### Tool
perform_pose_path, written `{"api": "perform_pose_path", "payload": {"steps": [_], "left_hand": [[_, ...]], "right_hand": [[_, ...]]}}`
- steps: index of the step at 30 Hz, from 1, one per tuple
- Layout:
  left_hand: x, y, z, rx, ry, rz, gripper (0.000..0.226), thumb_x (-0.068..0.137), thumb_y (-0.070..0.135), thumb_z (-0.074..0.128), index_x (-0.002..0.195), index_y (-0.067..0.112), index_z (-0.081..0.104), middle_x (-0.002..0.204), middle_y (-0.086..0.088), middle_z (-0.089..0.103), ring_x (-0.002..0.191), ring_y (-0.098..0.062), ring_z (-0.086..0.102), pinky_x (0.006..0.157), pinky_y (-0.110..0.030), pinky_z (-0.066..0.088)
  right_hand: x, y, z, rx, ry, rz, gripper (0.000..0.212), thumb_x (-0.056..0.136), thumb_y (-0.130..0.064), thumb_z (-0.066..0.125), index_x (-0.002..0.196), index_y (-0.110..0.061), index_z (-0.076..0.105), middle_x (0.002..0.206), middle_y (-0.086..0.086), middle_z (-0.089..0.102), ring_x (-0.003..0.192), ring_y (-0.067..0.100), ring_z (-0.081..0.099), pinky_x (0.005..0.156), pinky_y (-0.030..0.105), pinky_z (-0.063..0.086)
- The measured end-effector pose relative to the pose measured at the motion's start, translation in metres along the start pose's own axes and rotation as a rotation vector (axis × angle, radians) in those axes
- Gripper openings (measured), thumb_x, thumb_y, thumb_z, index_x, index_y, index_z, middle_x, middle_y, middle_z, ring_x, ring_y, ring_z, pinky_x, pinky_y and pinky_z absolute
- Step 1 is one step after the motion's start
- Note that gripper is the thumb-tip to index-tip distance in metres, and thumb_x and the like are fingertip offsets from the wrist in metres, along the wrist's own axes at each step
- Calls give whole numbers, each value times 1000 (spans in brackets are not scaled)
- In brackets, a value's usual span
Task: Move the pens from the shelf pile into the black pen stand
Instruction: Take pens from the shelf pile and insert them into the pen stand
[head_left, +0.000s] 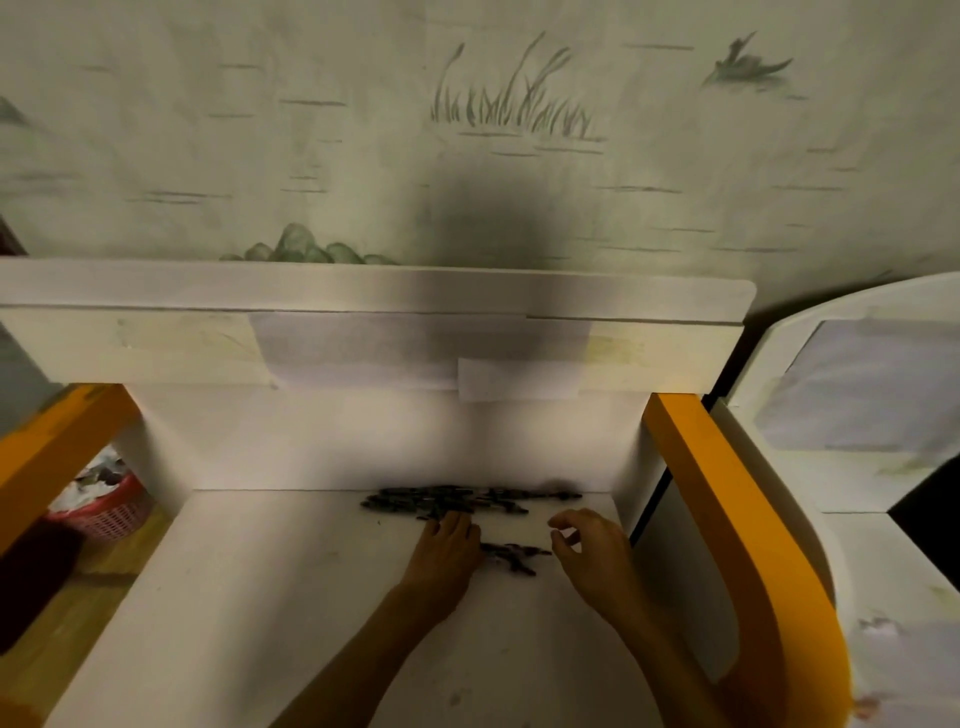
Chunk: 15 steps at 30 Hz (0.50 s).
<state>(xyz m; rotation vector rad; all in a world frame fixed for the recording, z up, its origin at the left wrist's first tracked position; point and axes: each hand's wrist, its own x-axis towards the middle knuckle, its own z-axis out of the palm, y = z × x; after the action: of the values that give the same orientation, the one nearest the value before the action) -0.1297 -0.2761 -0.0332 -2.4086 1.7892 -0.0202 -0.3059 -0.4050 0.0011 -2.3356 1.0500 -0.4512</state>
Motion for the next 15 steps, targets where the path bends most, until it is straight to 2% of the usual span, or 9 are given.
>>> {"api": "perform_pose_path", "payload": {"steps": [2, 5, 9, 11, 13, 15], "left_hand": [[-10, -6, 5, -9, -20, -15, 47, 93, 0, 46, 140, 3, 39, 146, -19, 35, 135, -37, 32, 109, -44, 30], [-22, -10, 7, -105, -25, -77, 44, 91, 6, 43, 134, 9, 40, 133, -13, 44, 120, -32, 43, 104, -40, 31], [-28, -8, 7, -291, -31, -199, 37, 94, 24, 40, 129, 15, 42, 123, -6, 50, 110, -25, 50, 99, -38, 35], [-30, -9, 6, -360, -8, -268, 33, 94, 37, 42, 121, 18, 48, 114, -2, 56, 102, -22, 54, 90, -35, 37], [-32, -13, 5, -416, 40, -358, 28, 93, 44, 47, 106, 23, 59, 97, 3, 64, 87, -16, 59, 75, -29, 39], [-33, -16, 10, -574, 183, -464, 26, 91, 49, 57, 85, 26, 68, 73, 7, 62, 66, -8, 54, 60, -24, 37]], "right_hand": [[0, -1, 2, -2, -6, -7, 22, 93, -25, 62, 114, -26, 67, 111, -10, 64, 87, 2, 58, 69, 7, 39], [1, -6, 3, -16, -11, -22, 23, 94, -25, 61, 117, -26, 66, 112, -11, 62, 89, 2, 57, 68, 7, 38], [5, -11, 7, 5, -17, -22, 23, 94, -26, 61, 117, -26, 66, 114, -11, 64, 89, 2, 57, 74, 13, 41], [8, -13, 10, 9, -13, -28, 23, 94, -27, 61, 116, -27, 66, 114, -11, 65, 88, 1, 57, 74, 13, 41], [11, -16, 11, 7, -12, -33, 23, 94, -28, 61, 117, -27, 67, 114, -10, 66, 88, 2, 58, 75, 14, 43], [15, -19, 10, -5, -12, -54, 22, 94, -27, 61, 116, -25, 68, 112, -9, 67, 89, 6, 60, 75, 17, 43]]}}
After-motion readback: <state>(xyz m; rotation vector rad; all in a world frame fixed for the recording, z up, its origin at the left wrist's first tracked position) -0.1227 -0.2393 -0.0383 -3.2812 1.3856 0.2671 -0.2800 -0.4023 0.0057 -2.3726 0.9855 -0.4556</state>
